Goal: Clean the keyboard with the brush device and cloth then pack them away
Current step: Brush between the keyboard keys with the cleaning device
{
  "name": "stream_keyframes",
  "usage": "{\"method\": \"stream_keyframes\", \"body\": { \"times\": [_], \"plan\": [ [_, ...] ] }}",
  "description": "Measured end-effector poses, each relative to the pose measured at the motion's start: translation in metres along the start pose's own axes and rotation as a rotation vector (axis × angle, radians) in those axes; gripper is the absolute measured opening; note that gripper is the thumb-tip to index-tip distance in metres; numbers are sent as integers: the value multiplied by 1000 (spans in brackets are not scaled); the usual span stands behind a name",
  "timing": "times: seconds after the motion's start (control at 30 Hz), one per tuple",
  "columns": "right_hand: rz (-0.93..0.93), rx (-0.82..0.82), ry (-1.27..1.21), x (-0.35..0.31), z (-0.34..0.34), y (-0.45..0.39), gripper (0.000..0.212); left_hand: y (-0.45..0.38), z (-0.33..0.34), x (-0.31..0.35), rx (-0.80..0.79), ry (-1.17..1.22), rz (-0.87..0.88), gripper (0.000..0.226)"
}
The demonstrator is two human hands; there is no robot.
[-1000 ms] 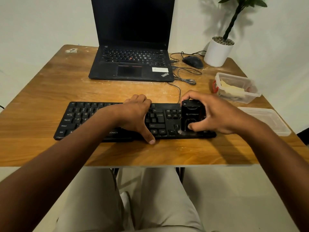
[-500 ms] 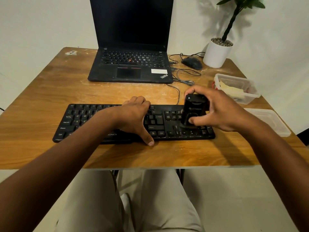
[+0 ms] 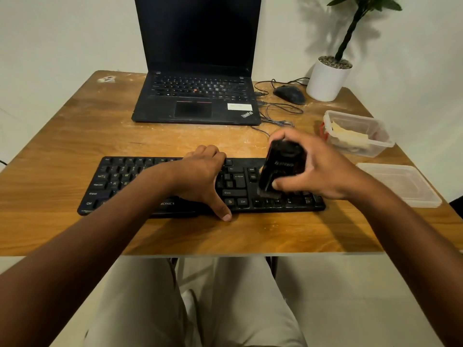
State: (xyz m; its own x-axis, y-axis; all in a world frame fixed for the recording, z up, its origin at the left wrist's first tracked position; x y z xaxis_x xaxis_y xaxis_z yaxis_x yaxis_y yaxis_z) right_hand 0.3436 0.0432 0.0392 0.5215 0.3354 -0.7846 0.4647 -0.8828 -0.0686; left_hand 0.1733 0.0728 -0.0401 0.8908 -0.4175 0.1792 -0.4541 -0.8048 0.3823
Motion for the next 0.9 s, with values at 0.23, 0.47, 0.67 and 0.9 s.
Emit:
{"method": "stream_keyframes", "body": {
  "times": [0.23,0.47,0.67,0.9],
  "plan": [
    [-8,88,135,12,1,-16,62,1,-1,2,6,-6,13,139],
    [-18,126,26,6,-13,-8,60,3,-2,3,11,-9,17,139],
    [-19,-11,46,3,19,4,60,3,-3,4,12,-3,17,135],
    [-21,157,110,7,-8,-24,64,5,-3,5,-3,-2,2,137]
  ]
}}
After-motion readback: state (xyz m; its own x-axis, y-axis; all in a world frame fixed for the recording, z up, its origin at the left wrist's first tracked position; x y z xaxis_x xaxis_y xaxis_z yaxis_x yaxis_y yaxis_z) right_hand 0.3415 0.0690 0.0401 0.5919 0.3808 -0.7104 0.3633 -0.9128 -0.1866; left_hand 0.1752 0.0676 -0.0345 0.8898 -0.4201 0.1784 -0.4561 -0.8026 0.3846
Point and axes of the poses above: each hand's wrist, its own y-axis away from the middle knuckle, its own z-axis out of the palm, x = y × z, the point moved 10 cm from there along -y, towards the middle knuckle, and after that the axes turned 2 degrees about -z, right-handed, at the moved point
